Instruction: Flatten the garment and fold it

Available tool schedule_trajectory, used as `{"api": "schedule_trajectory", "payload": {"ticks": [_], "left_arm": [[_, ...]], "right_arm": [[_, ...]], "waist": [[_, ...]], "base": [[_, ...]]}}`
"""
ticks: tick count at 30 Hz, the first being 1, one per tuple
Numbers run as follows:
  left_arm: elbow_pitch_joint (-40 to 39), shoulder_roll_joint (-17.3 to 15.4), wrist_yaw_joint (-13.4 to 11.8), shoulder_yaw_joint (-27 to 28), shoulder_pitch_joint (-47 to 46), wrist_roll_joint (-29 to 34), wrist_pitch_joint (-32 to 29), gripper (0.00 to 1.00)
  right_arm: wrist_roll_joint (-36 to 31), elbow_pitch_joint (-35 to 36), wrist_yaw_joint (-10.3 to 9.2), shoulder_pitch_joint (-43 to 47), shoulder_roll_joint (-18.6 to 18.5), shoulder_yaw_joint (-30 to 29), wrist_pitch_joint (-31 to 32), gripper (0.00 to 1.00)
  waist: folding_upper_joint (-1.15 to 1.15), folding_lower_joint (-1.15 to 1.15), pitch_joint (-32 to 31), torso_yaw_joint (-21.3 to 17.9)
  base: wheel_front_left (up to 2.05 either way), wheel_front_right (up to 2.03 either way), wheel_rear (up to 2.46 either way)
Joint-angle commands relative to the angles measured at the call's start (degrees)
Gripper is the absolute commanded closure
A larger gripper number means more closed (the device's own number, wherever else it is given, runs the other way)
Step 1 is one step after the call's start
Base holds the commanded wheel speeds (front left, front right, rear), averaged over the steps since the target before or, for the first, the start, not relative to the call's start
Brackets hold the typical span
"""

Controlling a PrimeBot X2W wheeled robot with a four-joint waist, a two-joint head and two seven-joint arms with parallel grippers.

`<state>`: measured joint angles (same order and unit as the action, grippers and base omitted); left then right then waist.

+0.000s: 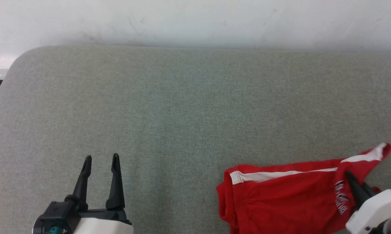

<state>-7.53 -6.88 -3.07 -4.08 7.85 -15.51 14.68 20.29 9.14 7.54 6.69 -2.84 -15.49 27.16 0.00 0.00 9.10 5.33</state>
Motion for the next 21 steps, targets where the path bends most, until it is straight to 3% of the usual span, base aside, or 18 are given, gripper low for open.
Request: {"api": "schedule_trajectory", "payload": {"ticks": [1,11,21], "left_arm": [[0.3,0.4,0.4,0.2,0.1,0.7,0.3,0.0],[1.4,1.4,1.1,-0.4,0.4,0.9,0.3,0.0],[2.9,2.1,1.6,-0.9,0.3,0.7,0.3,0.0]], "right_arm": [[1.7,1.5,-0.05,1.5,0.0,1.7,0.5,1.0],[4.4,9.5,-0.05,7.7,0.0,14.9,4.5,1.0],[5.5,5.4,-0.05,5.2,0.0,26.5,3.9,1.0]], "waist": [[0.0,0.0,-0.5,-0.1],[0.0,0.0,-1.7,0.7],[0.0,0.0,-1.8,2.3]], "base": [[0.0,0.0,0.0],[0.0,0.0,0.0],[0.0,0.0,0.0]]}}
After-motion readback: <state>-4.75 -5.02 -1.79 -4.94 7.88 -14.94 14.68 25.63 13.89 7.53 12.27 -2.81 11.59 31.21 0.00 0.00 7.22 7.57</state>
